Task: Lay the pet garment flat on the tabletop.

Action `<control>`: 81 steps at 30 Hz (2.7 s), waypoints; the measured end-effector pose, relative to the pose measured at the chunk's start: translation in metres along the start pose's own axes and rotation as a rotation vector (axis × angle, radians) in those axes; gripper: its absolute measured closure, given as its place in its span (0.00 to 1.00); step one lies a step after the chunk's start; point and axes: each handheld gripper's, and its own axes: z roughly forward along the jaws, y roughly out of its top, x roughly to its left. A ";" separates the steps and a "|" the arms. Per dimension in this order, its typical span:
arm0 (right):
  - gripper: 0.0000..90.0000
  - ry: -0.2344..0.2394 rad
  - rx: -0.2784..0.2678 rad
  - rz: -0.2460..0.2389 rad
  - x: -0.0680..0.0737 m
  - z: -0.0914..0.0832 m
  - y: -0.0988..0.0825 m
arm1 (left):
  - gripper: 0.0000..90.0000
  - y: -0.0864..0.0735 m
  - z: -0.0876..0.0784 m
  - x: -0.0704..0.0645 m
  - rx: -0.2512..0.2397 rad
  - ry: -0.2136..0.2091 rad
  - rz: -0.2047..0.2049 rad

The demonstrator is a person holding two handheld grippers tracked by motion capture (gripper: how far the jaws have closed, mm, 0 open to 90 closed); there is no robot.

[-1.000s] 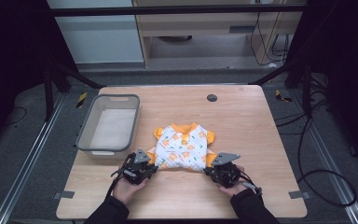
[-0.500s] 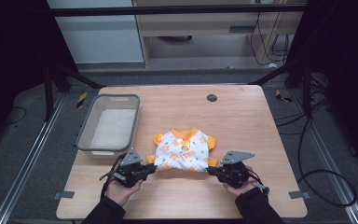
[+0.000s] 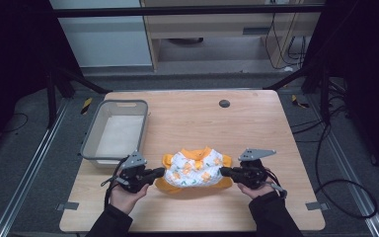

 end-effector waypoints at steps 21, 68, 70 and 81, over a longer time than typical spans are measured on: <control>0.79 -0.205 -0.032 -0.010 -0.017 0.027 -0.009 | 0.68 -0.005 0.017 0.017 -0.038 0.173 0.004; 0.84 -0.129 0.114 -0.034 0.003 0.020 -0.056 | 0.88 -0.052 0.019 -0.010 0.173 0.030 0.071; 0.93 -0.125 0.128 -0.034 0.004 0.019 -0.054 | 0.98 -0.052 0.019 -0.009 0.178 0.023 0.065; 0.98 -0.064 0.035 -0.049 0.010 -0.009 -0.043 | 1.00 -0.044 -0.004 -0.009 0.099 -0.006 0.059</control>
